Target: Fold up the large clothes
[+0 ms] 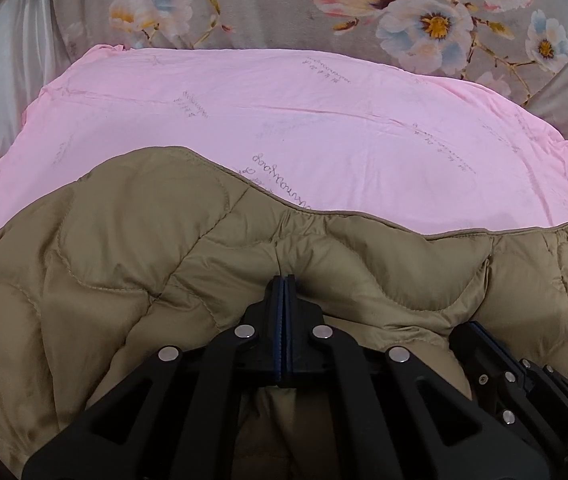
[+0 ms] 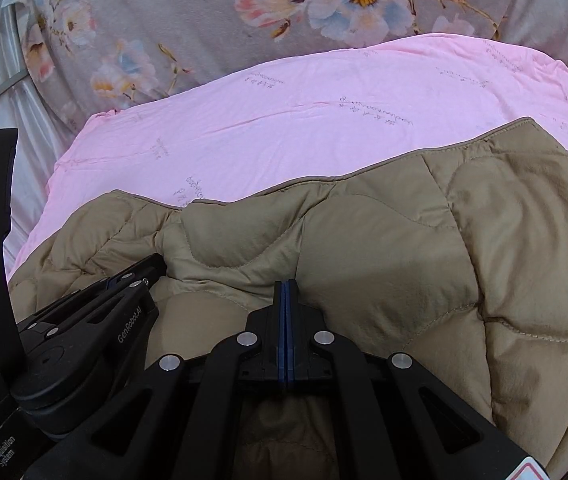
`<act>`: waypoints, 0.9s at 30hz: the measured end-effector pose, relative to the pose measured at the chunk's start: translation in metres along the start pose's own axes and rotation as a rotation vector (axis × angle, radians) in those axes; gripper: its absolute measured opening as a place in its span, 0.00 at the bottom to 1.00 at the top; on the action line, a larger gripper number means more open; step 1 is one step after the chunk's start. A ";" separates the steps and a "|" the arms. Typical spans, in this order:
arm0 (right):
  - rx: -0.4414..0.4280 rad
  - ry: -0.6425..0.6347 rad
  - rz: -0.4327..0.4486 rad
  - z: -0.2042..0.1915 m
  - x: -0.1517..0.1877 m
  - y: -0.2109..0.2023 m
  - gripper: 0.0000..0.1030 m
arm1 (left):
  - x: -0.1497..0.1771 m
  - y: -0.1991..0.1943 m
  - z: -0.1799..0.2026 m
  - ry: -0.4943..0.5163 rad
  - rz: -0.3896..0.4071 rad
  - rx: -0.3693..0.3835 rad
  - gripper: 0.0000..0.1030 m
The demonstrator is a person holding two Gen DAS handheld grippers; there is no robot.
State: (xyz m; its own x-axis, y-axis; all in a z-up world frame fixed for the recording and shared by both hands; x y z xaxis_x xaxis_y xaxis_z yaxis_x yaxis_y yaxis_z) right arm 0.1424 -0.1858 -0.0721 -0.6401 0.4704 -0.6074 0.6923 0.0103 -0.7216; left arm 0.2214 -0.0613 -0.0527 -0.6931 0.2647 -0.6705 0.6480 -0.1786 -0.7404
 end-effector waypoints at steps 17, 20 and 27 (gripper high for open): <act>-0.016 0.015 0.001 0.002 -0.001 0.002 0.00 | -0.001 0.001 -0.002 0.004 0.000 0.000 0.00; -0.018 0.014 0.015 0.002 -0.002 -0.003 0.00 | -0.002 -0.005 -0.005 -0.013 0.009 0.032 0.00; -0.036 -0.020 0.089 -0.018 0.026 -0.068 0.02 | 0.029 -0.069 -0.033 -0.029 0.039 0.066 0.02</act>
Point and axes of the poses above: each gripper's, at about its wrist camera, not at the fingertips, and y roughly the way its jaws point, z to its right, x to its underside, the point moved 7 cm from there along y, roughly the way its jaws point, and after that the axes turned 8 degrees about y, right-handed, at the moved point
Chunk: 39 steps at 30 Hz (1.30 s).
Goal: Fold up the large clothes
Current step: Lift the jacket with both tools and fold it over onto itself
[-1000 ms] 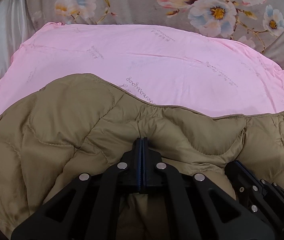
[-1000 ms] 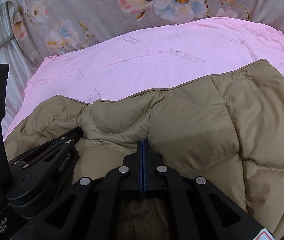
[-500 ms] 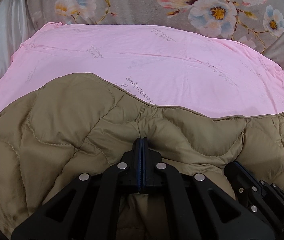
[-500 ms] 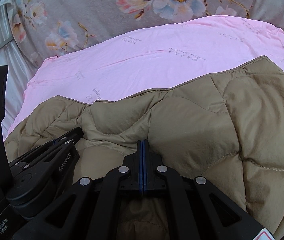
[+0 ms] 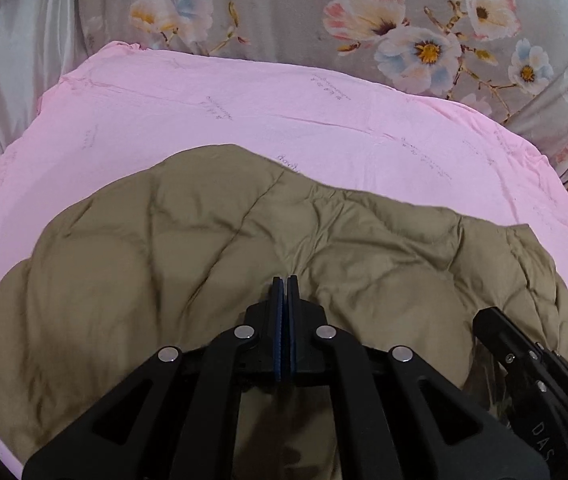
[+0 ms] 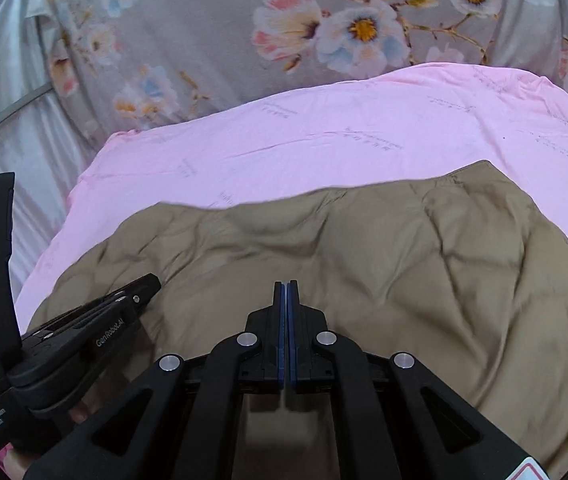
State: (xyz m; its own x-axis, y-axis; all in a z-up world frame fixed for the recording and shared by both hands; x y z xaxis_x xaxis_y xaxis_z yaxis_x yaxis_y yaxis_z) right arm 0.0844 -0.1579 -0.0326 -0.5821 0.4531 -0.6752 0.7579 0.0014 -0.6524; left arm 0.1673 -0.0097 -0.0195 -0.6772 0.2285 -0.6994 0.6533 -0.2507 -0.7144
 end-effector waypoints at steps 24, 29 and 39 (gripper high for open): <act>0.017 -0.030 -0.039 -0.002 0.049 0.014 0.00 | 0.045 0.005 0.011 0.117 0.023 -0.124 0.00; 0.014 -0.027 -0.042 -0.003 0.048 0.013 0.00 | 0.045 0.004 0.010 0.116 0.028 -0.109 0.01; -0.069 -0.042 -0.087 -0.018 0.094 -0.062 0.07 | 0.072 -0.103 -0.097 -0.122 0.075 0.007 0.72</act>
Point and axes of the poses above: each gripper's, at about its wrist camera, not at the fingertips, and y roughly the way its jaws point, z to its right, x to its underside, the point moved 7 cm from there along y, roughly the way its jaws point, and after that the axes turned 8 degrees about y, right-handed, at the moved point
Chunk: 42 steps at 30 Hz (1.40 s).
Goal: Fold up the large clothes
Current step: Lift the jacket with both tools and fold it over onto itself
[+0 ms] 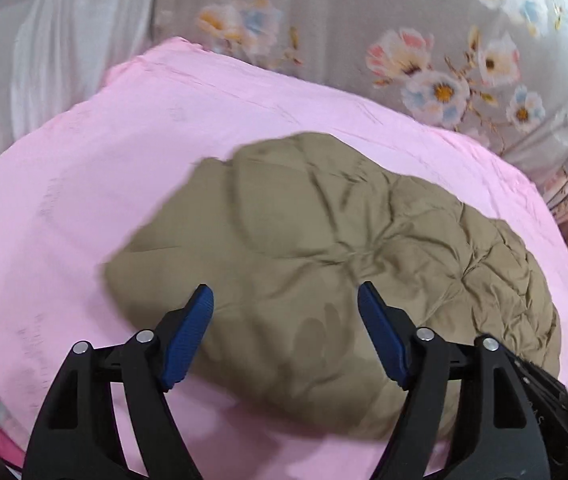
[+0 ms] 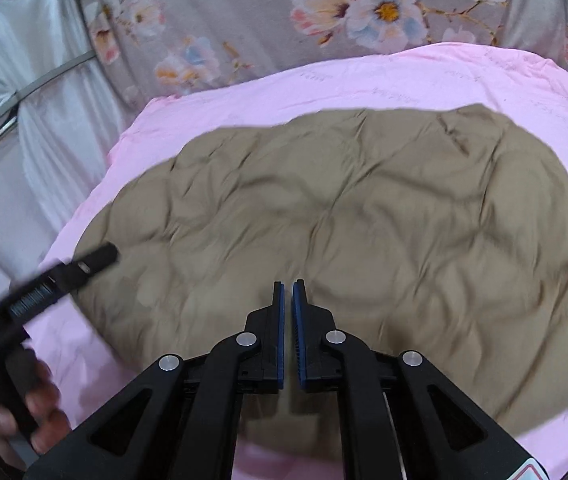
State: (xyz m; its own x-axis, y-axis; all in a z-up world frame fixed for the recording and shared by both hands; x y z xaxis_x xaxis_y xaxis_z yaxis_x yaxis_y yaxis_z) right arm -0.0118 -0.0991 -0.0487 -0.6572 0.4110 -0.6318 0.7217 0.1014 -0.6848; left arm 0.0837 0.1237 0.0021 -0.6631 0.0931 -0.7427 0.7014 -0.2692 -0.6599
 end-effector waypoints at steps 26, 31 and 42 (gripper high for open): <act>0.036 -0.033 -0.002 -0.005 0.023 0.013 0.15 | -0.012 0.015 -0.008 -0.184 -0.038 0.202 0.22; -0.002 0.010 -0.011 0.002 0.022 0.016 0.15 | -0.040 -0.039 0.046 -0.024 0.061 0.257 0.16; -0.060 0.147 0.103 0.074 -0.010 -0.065 0.51 | -0.043 -0.110 0.244 0.383 0.139 0.396 0.16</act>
Point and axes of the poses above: each gripper's, at about its wrist camera, not at the fingertips, and y roughly the way its jaws point, z to its right, x to its underside, the point moved 7 cm from there along y, roughly the way its jaws point, and after that the axes turned 8 degrees about y, right-handed, at the moved point
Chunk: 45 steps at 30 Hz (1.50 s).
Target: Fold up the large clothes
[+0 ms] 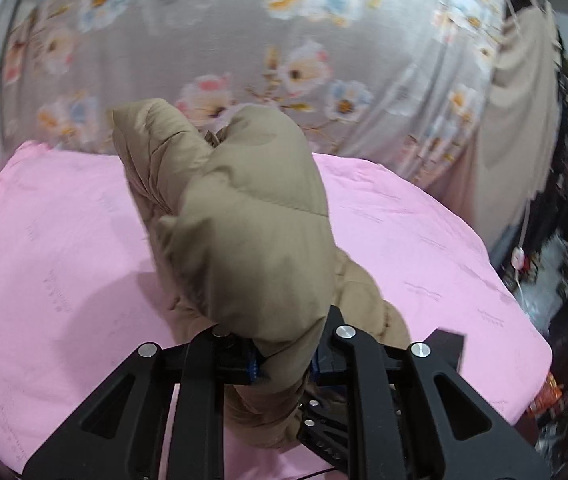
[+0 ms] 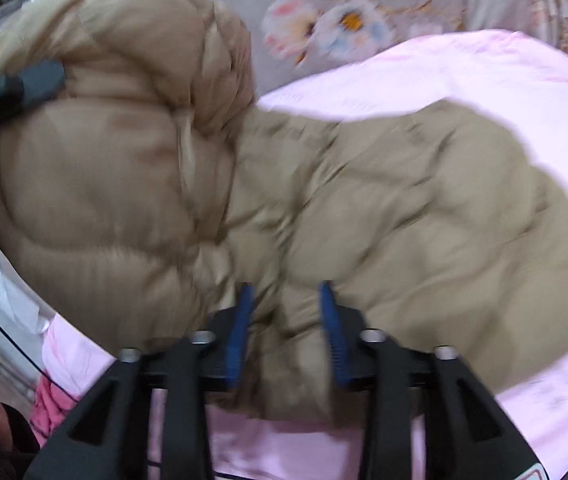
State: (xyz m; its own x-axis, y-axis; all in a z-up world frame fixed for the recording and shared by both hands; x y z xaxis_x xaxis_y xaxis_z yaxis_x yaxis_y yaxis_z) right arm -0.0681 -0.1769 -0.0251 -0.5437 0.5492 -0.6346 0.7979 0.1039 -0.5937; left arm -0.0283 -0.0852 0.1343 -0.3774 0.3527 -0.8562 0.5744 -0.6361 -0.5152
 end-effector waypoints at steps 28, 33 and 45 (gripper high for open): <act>0.252 0.091 0.281 0.153 -0.038 -0.136 0.55 | 0.019 0.057 0.085 -0.108 -0.131 0.273 0.66; 0.192 0.036 0.331 0.119 -0.053 -0.156 0.55 | 0.021 0.028 0.037 -0.084 -0.072 0.092 0.66; 0.158 -0.315 0.193 0.008 -0.059 -0.119 0.60 | 0.135 0.055 0.028 -0.076 -0.337 0.099 0.82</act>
State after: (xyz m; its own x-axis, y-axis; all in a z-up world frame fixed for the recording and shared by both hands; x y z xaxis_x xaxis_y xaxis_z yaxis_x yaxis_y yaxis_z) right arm -0.1330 -0.2280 0.0789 -0.4606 0.2625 -0.8479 0.8566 -0.1190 -0.5021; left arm -0.0679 -0.0920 -0.0083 -0.5886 0.5048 -0.6314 0.3367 -0.5570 -0.7592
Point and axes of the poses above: each gripper's, at about its wrist camera, not at the fingertips, and y roughly the way its jaws point, z to its right, x to its underside, the point moved 7 cm from there along y, roughly the way its jaws point, and after that the axes turned 8 degrees about y, right-handed, at the moved point
